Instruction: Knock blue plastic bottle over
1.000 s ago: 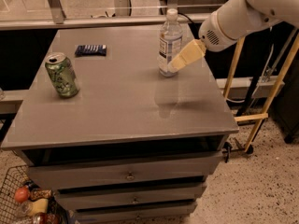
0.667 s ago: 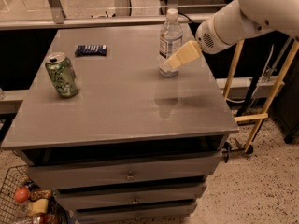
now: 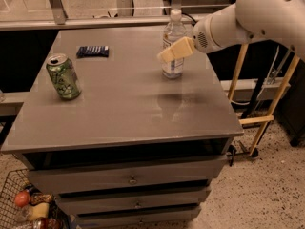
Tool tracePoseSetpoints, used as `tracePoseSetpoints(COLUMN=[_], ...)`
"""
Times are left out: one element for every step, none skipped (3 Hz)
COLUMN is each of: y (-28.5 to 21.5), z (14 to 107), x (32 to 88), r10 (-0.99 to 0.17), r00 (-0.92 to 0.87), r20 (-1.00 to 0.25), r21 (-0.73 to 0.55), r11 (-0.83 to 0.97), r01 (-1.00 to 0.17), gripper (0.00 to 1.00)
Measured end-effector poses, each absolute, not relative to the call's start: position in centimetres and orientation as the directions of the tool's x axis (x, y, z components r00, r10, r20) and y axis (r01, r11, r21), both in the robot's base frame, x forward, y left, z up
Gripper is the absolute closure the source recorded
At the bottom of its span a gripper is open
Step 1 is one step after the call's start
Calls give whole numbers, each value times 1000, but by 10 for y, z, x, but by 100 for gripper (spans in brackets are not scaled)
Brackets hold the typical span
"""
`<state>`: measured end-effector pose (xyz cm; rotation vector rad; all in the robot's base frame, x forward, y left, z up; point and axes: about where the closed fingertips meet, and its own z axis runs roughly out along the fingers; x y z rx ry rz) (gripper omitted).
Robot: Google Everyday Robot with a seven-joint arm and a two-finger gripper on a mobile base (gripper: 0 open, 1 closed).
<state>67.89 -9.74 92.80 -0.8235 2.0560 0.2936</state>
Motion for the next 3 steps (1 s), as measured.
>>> tracePoseSetpoints(y=[-88,-81,-77], z=[929,930,927], x=[691,701,706], r10=[-414,-373,-339], r00=[-374,-366,-370], r20=[-830,-853,-865], r21=[-105,-99,-82], r11=[774,803,823], r01=[-624,-588,-562], gripper=[0,0,16])
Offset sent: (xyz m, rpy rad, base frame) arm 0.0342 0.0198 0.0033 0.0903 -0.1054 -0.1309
